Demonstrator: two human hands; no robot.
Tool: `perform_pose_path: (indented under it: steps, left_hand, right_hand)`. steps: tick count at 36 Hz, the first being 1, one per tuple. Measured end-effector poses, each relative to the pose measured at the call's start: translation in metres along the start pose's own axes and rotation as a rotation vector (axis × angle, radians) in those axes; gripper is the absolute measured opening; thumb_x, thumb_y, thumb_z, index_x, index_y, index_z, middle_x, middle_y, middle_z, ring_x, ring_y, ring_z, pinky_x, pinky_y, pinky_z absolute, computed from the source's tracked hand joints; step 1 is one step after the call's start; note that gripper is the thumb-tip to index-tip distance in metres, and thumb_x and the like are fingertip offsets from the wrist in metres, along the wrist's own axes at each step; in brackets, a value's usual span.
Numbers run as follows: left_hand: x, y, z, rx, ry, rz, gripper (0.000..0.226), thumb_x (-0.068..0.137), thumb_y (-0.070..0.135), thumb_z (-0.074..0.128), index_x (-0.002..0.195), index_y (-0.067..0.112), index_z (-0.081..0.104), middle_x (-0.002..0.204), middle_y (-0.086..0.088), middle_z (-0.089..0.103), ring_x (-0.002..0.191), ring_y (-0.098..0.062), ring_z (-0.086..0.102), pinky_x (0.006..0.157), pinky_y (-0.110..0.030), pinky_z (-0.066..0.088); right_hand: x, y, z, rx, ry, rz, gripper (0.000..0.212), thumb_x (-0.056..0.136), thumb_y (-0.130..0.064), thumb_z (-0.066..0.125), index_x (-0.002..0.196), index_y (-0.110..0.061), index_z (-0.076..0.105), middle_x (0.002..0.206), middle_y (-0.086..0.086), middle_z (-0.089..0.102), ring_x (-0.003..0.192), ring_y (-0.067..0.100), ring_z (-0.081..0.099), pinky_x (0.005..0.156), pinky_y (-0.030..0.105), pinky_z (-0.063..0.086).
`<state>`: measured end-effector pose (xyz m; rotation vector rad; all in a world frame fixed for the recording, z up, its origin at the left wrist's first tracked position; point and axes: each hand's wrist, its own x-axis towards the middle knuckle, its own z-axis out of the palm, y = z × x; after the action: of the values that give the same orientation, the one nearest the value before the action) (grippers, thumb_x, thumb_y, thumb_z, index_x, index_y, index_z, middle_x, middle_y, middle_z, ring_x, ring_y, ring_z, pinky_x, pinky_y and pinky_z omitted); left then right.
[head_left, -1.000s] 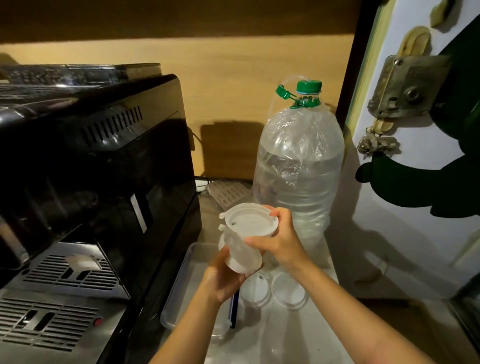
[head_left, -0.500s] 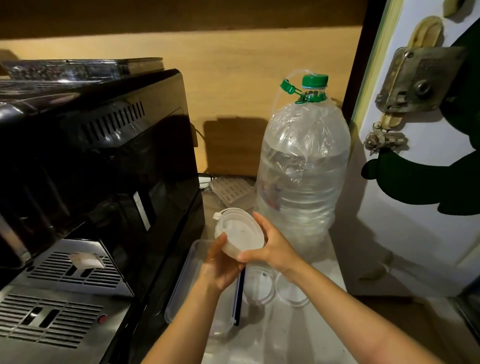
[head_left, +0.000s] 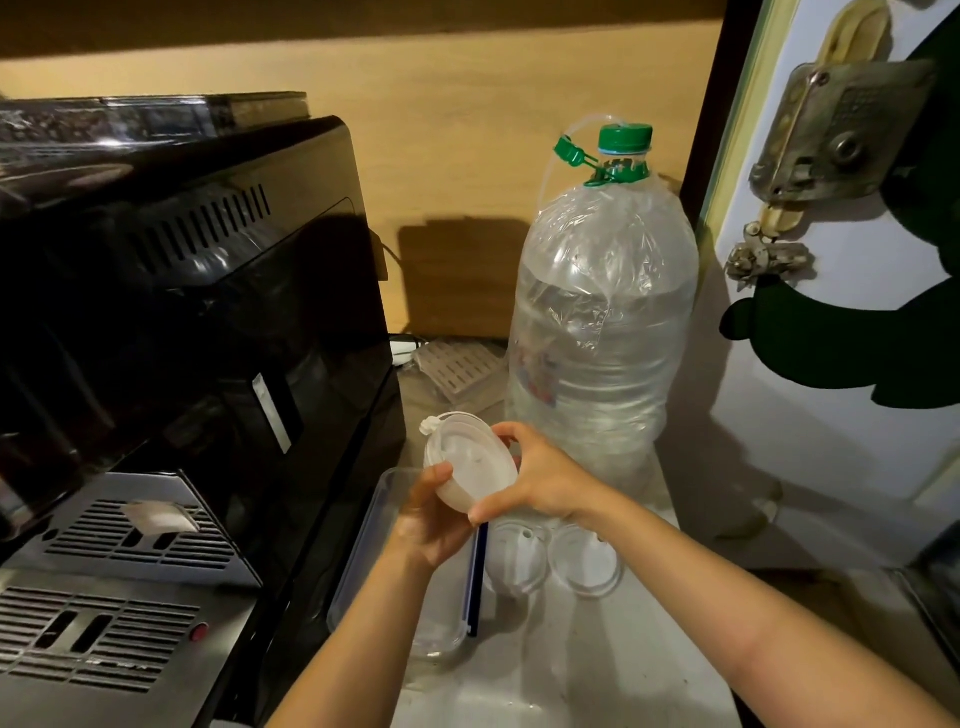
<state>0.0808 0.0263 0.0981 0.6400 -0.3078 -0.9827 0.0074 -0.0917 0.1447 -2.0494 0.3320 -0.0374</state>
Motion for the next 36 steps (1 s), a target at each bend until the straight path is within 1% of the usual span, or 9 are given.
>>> perform_pose_path:
  steps: [6, 11, 14, 20, 24, 27, 30, 34, 36]
  left_hand:
    - [0.0, 0.001, -0.001, 0.031, -0.016, -0.016, 0.086, 0.026, 0.028, 0.091, 0.102, 0.004, 0.058, 0.085, -0.012, 0.072, 0.083, -0.023, 0.07, 0.067, -0.032, 0.059]
    - [0.001, 0.001, 0.0, 0.044, 0.004, -0.008, 0.088, 0.025, 0.03, 0.09, 0.101, 0.004, 0.056, 0.083, -0.012, 0.073, 0.081, -0.021, 0.071, 0.067, -0.03, 0.059]
    - [0.001, 0.0, 0.0, 0.042, 0.021, -0.011, 0.088, 0.021, 0.03, 0.09, 0.098, 0.003, 0.058, 0.081, -0.012, 0.073, 0.078, -0.022, 0.071, 0.064, -0.029, 0.059]
    - [0.002, -0.002, -0.004, 0.055, 0.038, 0.007, 0.086, 0.022, 0.033, 0.089, 0.097, 0.005, 0.059, 0.079, -0.011, 0.072, 0.076, -0.021, 0.071, 0.064, -0.029, 0.059]
    - [0.001, -0.003, -0.006, 0.132, 0.004, 0.009, 0.073, 0.025, 0.039, 0.087, 0.089, 0.008, 0.069, 0.078, -0.009, 0.072, 0.076, -0.019, 0.07, 0.063, -0.029, 0.058]
    - [-0.003, -0.002, -0.009, 0.183, 0.019, 0.001, 0.076, 0.026, 0.042, 0.086, 0.092, 0.01, 0.066, 0.08, -0.007, 0.072, 0.076, -0.018, 0.07, 0.063, -0.029, 0.058]
    - [-0.006, -0.002, -0.019, 0.187, 0.073, -0.005, 0.084, 0.024, 0.042, 0.087, 0.098, 0.013, 0.059, 0.087, -0.008, 0.067, 0.081, -0.02, 0.069, 0.068, -0.031, 0.057]
    - [-0.011, -0.002, -0.029, 0.18, 0.108, -0.017, 0.091, 0.021, 0.04, 0.087, 0.103, 0.015, 0.057, 0.096, -0.01, 0.065, 0.087, -0.024, 0.067, 0.078, -0.036, 0.052]
    - [-0.013, -0.002, -0.03, 0.168, 0.11, -0.024, 0.094, 0.02, 0.039, 0.087, 0.106, 0.015, 0.055, 0.1, -0.012, 0.062, 0.09, -0.026, 0.066, 0.079, -0.038, 0.052]
  right_hand:
    - [0.0, -0.003, 0.001, -0.116, -0.005, 0.022, 0.093, 0.056, -0.028, 0.087, 0.132, -0.015, 0.035, 0.132, -0.001, 0.04, 0.108, 0.01, 0.042, 0.086, 0.022, 0.038]
    - [0.0, -0.004, 0.004, -0.151, 0.013, 0.034, 0.091, 0.058, -0.029, 0.086, 0.131, -0.013, 0.035, 0.119, -0.006, 0.036, 0.105, 0.009, 0.039, 0.088, 0.022, 0.039]
    - [0.0, -0.003, 0.008, -0.152, 0.039, 0.037, 0.091, 0.057, -0.029, 0.087, 0.13, -0.013, 0.036, 0.127, 0.001, 0.04, 0.106, 0.01, 0.04, 0.09, 0.024, 0.04]
    - [0.001, 0.0, 0.012, -0.165, 0.042, 0.068, 0.091, 0.055, -0.032, 0.087, 0.128, -0.013, 0.036, 0.126, 0.002, 0.043, 0.107, 0.012, 0.042, 0.092, 0.028, 0.044]
    - [0.001, 0.003, 0.015, -0.156, 0.011, 0.093, 0.091, 0.056, -0.033, 0.087, 0.129, -0.014, 0.035, 0.128, 0.002, 0.043, 0.11, 0.014, 0.045, 0.091, 0.03, 0.047]
    - [0.0, 0.008, 0.009, -0.179, -0.072, 0.091, 0.093, 0.063, -0.03, 0.083, 0.137, -0.014, 0.029, 0.142, 0.004, 0.034, 0.119, 0.016, 0.041, 0.097, 0.028, 0.04]
    - [0.0, 0.019, -0.003, -0.199, -0.133, 0.107, 0.106, 0.068, -0.029, 0.08, 0.147, -0.017, 0.01, 0.157, 0.001, 0.011, 0.142, 0.019, 0.021, 0.111, 0.031, 0.028]
    - [0.007, 0.046, -0.011, -0.294, -0.129, 0.153, 0.111, 0.066, -0.026, 0.082, 0.148, -0.019, 0.006, 0.157, 0.004, 0.009, 0.144, 0.021, 0.018, 0.115, 0.032, 0.024]
    - [0.009, 0.063, -0.008, -0.377, -0.156, 0.171, 0.113, 0.065, -0.027, 0.082, 0.148, -0.017, 0.007, 0.157, 0.006, 0.011, 0.144, 0.023, 0.017, 0.118, 0.035, 0.023]
